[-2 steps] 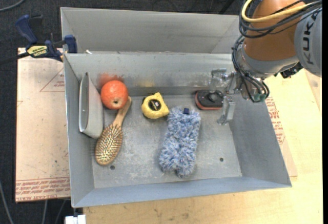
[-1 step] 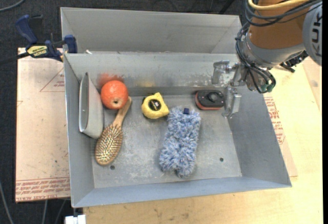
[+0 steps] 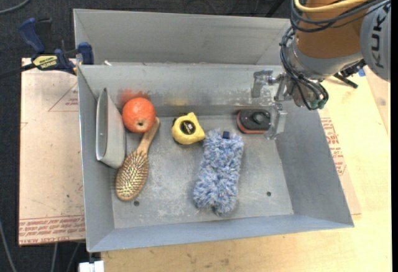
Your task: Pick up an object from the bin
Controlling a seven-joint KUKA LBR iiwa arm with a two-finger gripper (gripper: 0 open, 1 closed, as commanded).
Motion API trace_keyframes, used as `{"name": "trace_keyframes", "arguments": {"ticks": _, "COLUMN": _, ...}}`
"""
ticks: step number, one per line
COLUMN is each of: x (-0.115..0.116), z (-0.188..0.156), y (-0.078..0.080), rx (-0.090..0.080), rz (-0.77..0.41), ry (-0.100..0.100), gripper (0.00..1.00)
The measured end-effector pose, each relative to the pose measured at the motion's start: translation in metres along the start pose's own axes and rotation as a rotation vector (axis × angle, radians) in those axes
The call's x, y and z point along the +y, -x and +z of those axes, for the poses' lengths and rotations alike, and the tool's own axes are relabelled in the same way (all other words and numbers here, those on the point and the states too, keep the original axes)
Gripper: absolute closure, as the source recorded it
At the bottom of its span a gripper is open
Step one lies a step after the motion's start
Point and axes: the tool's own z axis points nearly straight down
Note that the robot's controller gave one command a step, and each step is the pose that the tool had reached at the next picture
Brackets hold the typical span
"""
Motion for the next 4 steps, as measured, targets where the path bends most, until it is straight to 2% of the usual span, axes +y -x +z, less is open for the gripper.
{"name": "trace_keyframes", "arguments": {"ticks": 1, "x": 0.001, "z": -0.005, "y": -0.003, "rx": 0.032, "rz": 0.034, "ry": 0.006, "gripper": 0.0}}
{"name": "trace_keyframes", "arguments": {"ticks": 2, "x": 0.007, "z": -0.005, "y": -0.009, "rx": -0.004, "rz": 0.087, "ry": 0.001, "gripper": 0.0}}
{"name": "trace_keyframes", "arguments": {"ticks": 3, "x": 0.011, "z": 0.06, "y": -0.012, "rx": 0.015, "rz": 0.011, "ry": 0.004, "gripper": 0.0}}
{"name": "trace_keyframes", "arguments": {"ticks": 4, "x": 0.044, "z": 0.11, "y": -0.025, "rx": 0.003, "rz": -0.04, "ry": 0.002, "gripper": 0.0}}
